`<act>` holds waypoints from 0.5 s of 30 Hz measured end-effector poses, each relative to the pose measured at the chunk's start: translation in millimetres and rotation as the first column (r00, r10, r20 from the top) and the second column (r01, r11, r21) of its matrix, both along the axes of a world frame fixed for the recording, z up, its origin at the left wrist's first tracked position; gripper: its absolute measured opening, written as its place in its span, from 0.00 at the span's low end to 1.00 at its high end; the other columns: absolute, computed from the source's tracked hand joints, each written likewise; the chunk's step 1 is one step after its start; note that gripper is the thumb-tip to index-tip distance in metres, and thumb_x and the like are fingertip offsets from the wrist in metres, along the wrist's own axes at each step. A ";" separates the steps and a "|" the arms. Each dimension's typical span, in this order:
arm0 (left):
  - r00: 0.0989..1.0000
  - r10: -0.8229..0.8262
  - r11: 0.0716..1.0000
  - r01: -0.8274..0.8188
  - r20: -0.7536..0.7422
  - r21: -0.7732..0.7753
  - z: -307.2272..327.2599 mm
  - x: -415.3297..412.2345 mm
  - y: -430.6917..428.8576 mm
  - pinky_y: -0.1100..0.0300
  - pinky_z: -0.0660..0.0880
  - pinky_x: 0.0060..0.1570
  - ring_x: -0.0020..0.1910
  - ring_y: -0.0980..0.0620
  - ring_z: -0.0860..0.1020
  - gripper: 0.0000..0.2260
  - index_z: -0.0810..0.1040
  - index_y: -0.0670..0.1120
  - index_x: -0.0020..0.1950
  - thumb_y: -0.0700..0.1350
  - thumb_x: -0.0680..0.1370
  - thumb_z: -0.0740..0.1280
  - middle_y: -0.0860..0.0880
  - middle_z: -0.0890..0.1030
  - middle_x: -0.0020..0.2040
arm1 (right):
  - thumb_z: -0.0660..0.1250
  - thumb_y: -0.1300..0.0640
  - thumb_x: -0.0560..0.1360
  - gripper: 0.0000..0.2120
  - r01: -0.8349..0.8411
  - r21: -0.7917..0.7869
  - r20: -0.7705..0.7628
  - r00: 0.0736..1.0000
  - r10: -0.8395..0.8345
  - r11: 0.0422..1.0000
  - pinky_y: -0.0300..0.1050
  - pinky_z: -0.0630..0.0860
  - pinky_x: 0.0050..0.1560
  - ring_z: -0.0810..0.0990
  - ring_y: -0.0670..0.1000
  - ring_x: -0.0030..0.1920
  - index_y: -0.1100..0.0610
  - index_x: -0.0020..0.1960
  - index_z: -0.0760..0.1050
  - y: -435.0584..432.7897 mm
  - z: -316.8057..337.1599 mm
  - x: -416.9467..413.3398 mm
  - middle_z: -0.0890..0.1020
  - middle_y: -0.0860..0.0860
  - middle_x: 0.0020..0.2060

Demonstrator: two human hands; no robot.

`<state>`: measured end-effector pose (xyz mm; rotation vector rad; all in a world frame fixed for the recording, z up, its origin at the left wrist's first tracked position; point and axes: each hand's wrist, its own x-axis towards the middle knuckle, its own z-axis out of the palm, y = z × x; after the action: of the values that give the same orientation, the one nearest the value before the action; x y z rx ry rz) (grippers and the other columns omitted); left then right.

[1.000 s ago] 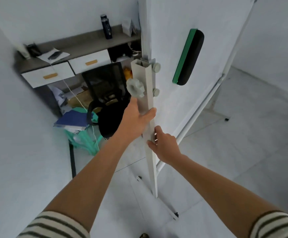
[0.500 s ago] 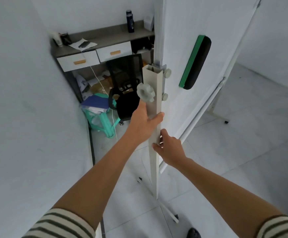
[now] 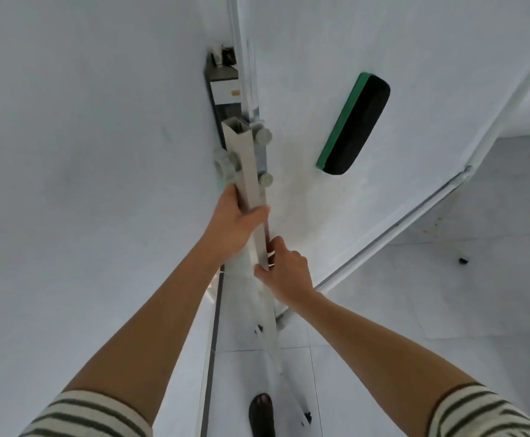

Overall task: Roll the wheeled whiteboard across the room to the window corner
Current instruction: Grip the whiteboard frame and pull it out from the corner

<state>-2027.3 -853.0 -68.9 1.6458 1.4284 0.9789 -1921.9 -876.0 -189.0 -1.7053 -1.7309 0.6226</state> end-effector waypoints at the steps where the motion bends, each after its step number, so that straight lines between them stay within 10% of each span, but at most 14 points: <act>1: 1.000 0.024 1.000 -0.025 0.015 0.006 0.2 -4.6 -15.0 0.46 0.79 0.54 0.45 0.50 0.78 0.13 0.70 0.44 0.55 0.40 0.73 0.69 0.48 0.76 0.44 | 0.67 0.50 0.70 0.16 -0.022 0.017 -0.001 1.000 0.022 1.000 0.47 0.74 0.41 0.82 0.58 0.41 0.55 0.52 0.67 -12.1 -1.1 -6.1 0.84 0.53 0.43; 15: 0.998 0.054 0.998 -0.055 0.021 0.041 -6.3 -46.4 -231.7 0.51 0.79 0.53 0.51 0.45 0.78 0.17 0.69 0.44 0.58 0.42 0.74 0.71 0.41 0.77 0.52 | 0.68 0.48 0.70 0.17 -0.136 -0.025 -0.004 0.991 0.136 0.990 0.50 0.78 0.49 0.83 0.54 0.41 0.53 0.52 0.67 -216.4 -7.6 -42.3 0.84 0.49 0.44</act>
<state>-2073.7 -1084.7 -75.2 1.6301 1.4554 1.0595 -1964.2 -1092.4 -196.6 -1.6129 -1.8562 0.7091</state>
